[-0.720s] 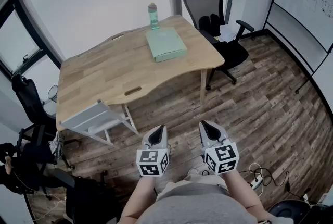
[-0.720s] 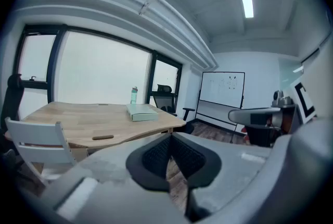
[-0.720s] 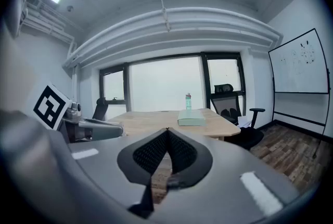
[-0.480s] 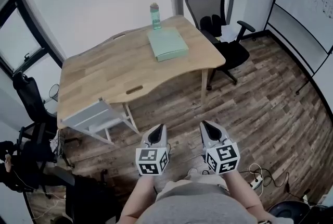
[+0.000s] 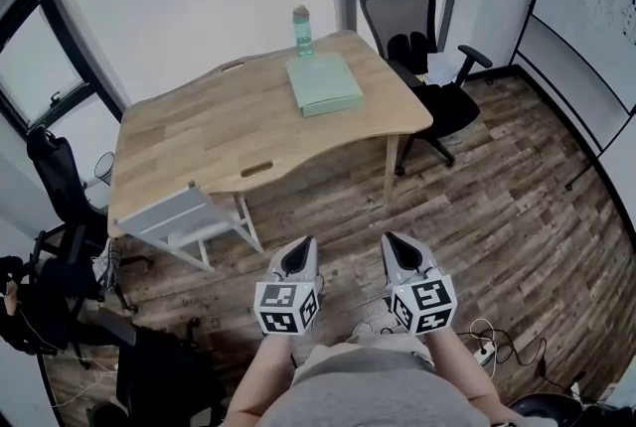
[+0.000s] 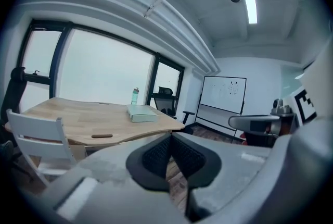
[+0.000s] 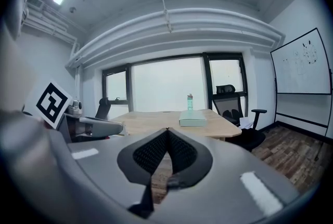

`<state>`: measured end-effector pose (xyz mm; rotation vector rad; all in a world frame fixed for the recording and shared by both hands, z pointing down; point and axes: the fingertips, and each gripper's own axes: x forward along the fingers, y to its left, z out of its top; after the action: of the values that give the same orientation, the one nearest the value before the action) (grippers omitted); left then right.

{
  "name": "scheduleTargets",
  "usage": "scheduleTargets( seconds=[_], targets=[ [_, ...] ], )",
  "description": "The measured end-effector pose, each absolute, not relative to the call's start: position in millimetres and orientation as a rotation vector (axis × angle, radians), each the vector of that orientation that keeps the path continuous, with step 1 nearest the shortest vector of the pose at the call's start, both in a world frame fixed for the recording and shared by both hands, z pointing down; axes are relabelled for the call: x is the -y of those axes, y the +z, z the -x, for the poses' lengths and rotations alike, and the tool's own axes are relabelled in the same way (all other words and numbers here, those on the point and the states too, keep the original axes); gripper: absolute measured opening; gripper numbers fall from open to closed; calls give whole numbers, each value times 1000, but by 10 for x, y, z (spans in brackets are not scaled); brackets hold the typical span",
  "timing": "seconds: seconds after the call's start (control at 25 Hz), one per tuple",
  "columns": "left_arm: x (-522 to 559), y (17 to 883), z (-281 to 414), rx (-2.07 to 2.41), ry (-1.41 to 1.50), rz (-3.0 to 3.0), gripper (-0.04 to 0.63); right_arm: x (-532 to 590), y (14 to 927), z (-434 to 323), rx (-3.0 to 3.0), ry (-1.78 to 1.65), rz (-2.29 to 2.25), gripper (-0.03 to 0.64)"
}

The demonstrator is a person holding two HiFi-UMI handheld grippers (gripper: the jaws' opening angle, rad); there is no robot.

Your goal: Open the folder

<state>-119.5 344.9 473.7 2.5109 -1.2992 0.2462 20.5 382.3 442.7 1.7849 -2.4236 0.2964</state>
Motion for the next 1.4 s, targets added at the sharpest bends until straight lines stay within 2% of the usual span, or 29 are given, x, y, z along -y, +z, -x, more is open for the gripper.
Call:
scheduleTargets(
  seconds=[0.8,1.4],
  targets=[
    [-3355,4794,733,1277,222,-2498,3,-3544,4508,-503,2479,353,-1731,-9],
    [-2161,4800,479,1267,242,-2522,5,-2471,4590,-752,2468,361,-1688,-9]
  ],
)
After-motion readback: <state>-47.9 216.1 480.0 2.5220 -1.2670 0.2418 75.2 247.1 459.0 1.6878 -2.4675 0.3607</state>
